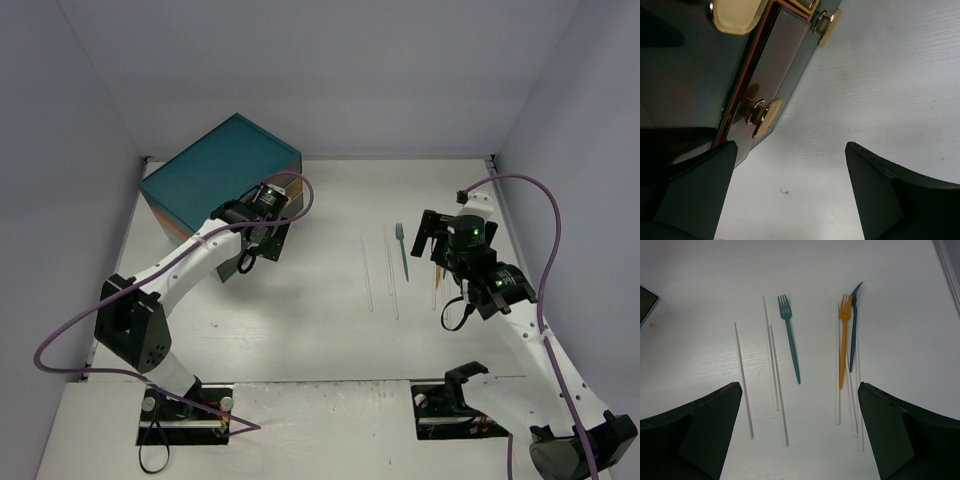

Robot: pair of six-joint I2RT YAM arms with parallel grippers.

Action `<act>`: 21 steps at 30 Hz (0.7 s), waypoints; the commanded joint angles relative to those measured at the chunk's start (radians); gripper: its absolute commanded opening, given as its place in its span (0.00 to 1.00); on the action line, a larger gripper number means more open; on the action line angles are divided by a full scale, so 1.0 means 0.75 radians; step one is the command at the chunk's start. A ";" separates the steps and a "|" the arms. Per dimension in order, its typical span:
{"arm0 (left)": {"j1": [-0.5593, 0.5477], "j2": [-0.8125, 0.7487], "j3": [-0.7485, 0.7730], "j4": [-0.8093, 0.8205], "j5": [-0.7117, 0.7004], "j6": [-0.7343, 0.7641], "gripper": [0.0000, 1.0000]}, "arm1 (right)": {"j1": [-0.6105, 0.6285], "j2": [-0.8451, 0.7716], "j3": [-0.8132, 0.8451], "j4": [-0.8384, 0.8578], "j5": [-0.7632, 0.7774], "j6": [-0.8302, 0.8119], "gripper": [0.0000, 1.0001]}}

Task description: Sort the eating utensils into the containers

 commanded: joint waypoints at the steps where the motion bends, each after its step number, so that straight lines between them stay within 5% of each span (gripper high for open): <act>1: 0.049 -0.067 0.110 0.035 -0.049 0.066 0.88 | -0.011 -0.012 -0.004 0.035 -0.006 -0.013 1.00; 9: -0.169 -0.068 0.280 0.056 0.038 0.129 0.88 | -0.015 -0.011 0.004 0.030 -0.002 -0.028 1.00; 21: -0.179 0.326 0.532 0.288 0.003 0.313 0.88 | -0.015 -0.007 0.029 0.026 -0.059 -0.006 1.00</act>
